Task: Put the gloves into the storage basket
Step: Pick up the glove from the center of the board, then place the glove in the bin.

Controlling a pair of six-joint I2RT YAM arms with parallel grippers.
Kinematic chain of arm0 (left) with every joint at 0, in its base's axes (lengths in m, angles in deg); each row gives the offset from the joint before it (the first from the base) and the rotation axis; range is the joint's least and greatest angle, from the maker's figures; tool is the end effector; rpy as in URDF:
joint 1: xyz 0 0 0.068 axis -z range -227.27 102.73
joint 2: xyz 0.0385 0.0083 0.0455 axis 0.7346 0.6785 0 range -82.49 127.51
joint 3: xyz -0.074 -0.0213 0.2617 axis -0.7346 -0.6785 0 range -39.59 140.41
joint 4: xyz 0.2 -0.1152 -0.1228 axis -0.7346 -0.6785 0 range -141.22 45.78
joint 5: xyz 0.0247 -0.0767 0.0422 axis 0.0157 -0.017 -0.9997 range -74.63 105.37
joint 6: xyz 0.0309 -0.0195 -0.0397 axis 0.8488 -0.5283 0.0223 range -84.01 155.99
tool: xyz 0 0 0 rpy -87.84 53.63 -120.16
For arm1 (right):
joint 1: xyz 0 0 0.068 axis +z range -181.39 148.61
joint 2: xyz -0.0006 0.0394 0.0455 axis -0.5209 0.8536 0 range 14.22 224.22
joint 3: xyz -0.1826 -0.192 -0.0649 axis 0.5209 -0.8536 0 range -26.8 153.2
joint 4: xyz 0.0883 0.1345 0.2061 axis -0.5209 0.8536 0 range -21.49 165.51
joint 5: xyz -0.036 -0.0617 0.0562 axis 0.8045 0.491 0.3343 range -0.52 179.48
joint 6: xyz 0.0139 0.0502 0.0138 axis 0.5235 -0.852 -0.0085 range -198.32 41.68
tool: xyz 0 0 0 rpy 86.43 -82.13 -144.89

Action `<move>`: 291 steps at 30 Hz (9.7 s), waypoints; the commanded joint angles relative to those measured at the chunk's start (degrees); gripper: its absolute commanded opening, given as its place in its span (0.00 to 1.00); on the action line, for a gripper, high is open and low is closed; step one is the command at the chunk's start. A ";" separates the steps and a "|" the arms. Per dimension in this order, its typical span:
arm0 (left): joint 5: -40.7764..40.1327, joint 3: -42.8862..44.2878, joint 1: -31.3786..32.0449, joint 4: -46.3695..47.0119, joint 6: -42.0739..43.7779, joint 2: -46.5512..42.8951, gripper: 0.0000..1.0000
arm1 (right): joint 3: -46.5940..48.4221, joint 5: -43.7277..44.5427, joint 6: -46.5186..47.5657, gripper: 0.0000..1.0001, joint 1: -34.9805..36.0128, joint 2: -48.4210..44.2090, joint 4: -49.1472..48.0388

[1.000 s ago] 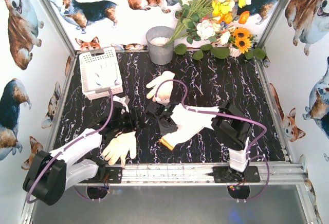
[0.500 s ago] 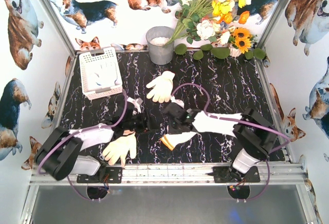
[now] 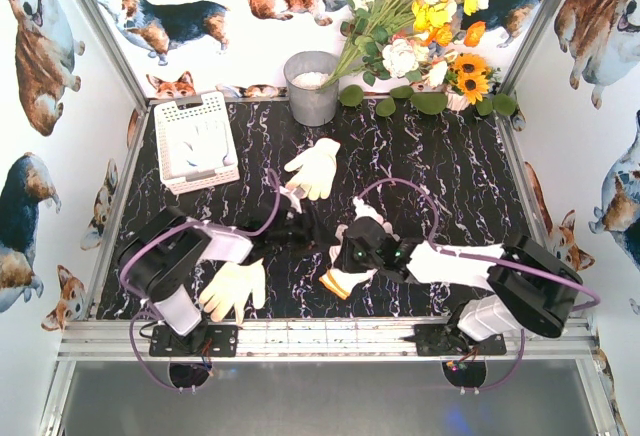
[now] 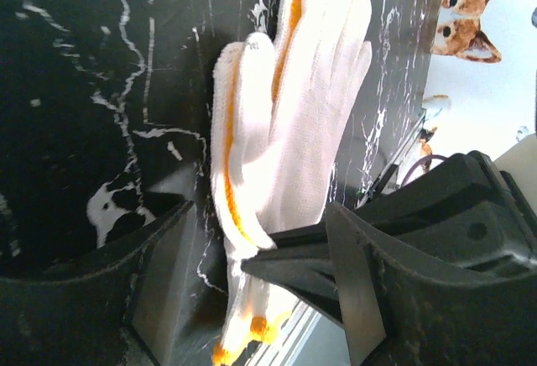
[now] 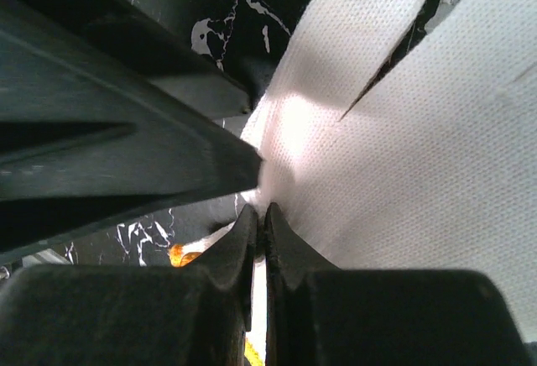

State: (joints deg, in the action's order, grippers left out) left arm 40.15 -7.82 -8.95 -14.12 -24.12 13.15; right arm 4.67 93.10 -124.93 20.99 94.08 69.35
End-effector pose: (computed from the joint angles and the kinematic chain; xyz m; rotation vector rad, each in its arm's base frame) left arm 0.2231 -0.1954 0.1235 -0.1819 2.4750 -1.3510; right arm 0.1559 0.1988 0.1471 -0.0987 2.5511 0.6688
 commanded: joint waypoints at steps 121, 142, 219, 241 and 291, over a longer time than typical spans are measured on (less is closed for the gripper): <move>-28.50 26.68 -8.20 -52.96 37.98 -3.63 0.00 | -0.65 -2.52 -3.42 0.54 -13.97 -12.76 17.53; -34.38 55.14 -19.87 -63.13 51.73 12.28 0.00 | -3.85 3.18 -4.95 0.55 -14.15 -23.04 21.91; -18.09 41.28 -47.52 -29.10 32.25 13.07 0.00 | -0.51 -1.26 -4.81 0.55 -14.15 -15.42 24.71; -13.85 40.50 -49.05 -30.05 30.92 16.14 0.33 | -0.97 -1.34 -4.89 0.54 -14.15 -17.32 24.83; -4.52 39.51 -51.51 -29.27 31.90 17.80 0.40 | -0.01 -1.73 -4.21 0.54 -14.15 -14.54 23.59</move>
State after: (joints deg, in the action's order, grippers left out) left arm 39.16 31.19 -59.96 -40.17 3.61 33.91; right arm 2.68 91.00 -129.63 6.84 78.17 95.30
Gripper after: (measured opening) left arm 0.350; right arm 0.539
